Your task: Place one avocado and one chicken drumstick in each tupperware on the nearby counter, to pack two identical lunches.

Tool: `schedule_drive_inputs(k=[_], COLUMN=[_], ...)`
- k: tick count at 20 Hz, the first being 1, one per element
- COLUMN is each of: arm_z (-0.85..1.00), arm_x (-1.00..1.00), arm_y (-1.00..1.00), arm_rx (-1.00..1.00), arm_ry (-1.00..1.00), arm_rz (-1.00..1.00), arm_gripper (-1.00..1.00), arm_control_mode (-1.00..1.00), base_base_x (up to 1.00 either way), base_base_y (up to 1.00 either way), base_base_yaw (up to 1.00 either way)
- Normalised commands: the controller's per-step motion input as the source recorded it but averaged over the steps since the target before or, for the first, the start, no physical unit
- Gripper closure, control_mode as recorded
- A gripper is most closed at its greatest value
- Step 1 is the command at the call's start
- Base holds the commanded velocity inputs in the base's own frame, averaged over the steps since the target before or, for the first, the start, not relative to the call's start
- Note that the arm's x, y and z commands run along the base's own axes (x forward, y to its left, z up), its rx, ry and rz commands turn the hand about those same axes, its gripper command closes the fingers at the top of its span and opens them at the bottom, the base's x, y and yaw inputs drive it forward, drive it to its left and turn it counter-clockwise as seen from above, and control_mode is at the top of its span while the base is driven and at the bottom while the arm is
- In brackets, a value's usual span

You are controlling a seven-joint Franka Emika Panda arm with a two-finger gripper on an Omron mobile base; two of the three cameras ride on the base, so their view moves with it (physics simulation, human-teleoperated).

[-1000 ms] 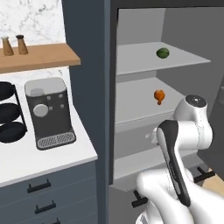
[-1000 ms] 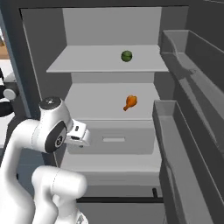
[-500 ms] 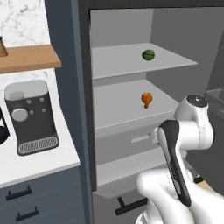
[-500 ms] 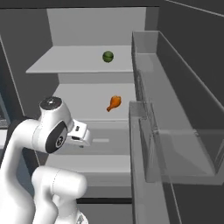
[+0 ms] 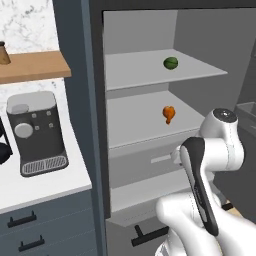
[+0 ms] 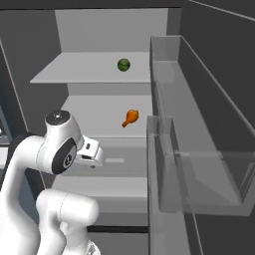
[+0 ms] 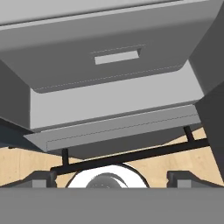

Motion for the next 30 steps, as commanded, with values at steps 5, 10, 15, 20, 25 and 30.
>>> schedule_drive_inputs(k=[5,10,15,20,25,30], arm_z=[0.0,0.0,0.09,0.6,0.8,0.9], arm_x=[0.0,0.0,0.0,0.01,0.0,0.06], arm_y=[0.0,0.0,0.0,0.0,-0.02,-0.15], arm_rx=[0.0,0.0,0.0,-0.02,-0.01,0.0], arm_ry=[0.0,0.0,-0.08,-0.29,-0.34,-0.34], arm_rz=[0.0,0.0,-0.03,-0.1,-0.01,-0.02], arm_gripper=[-1.0,-1.0,-1.0,-1.0,-1.0,-1.0], arm_control_mode=[1.0,1.0,-1.0,-1.0,-1.0,-1.0], base_base_x=[0.23,0.06,0.02,0.0,0.0,0.0], base_base_y=[0.0,0.0,0.0,0.0,0.0,0.0], base_base_yaw=[0.0,0.0,0.0,0.0,0.0,0.0])
